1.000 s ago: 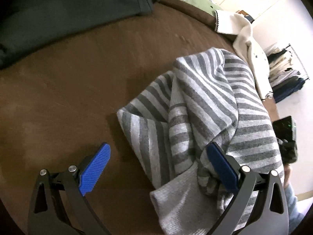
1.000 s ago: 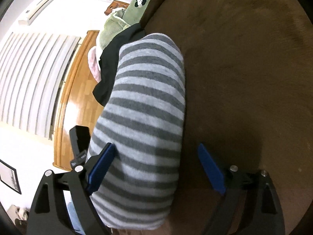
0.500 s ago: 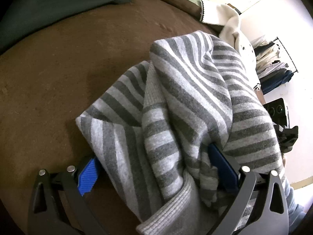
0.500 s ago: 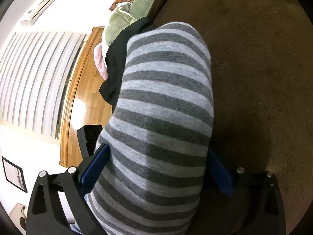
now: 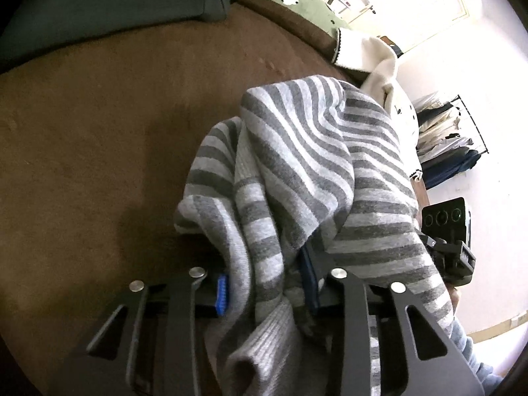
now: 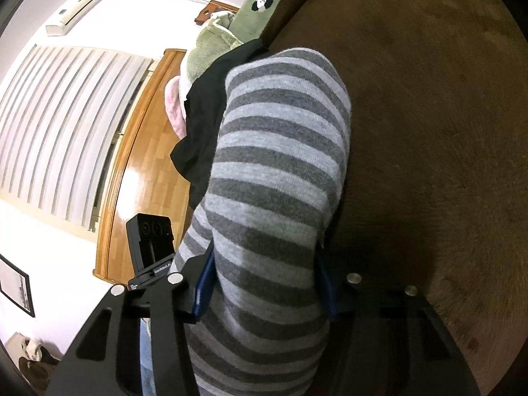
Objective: Fold large clothes
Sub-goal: 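Grasp the rolled striped hoodie with the left gripper and lift it, then carry the hoodie with the left gripper to the light green folded cloth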
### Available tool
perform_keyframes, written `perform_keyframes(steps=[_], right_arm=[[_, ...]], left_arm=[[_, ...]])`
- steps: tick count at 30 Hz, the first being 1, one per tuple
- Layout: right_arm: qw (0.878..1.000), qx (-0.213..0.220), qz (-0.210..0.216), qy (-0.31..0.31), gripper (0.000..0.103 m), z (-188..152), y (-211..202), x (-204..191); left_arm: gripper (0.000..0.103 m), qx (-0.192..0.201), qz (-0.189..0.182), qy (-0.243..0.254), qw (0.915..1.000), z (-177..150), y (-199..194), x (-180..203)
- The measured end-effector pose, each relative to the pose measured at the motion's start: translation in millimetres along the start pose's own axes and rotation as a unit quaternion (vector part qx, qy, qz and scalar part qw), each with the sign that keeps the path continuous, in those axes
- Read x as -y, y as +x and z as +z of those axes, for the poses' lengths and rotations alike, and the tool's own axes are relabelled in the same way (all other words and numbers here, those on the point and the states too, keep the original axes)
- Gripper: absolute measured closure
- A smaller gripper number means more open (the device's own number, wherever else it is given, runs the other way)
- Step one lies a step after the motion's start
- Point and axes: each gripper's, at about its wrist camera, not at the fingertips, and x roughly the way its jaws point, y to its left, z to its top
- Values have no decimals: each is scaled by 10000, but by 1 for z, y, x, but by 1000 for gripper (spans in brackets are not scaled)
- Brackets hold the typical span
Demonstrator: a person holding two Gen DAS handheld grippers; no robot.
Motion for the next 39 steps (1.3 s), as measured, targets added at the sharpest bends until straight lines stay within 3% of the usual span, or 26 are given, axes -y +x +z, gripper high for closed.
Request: perform_keyframes(steps=[14,27,39], right_arm=[[9982,62,264,-533,55,3,-32,-52],[9939,413,407,-933,56,0,-108,-125],[9926,749,250,-924,56,-39,-182,-125]], left_arm=[[70,248,384,431,9980,7,-45,38],[70,596,597,1021,9912,17,-114,128],[71,500,561,1292,9888,-14,-114,192]])
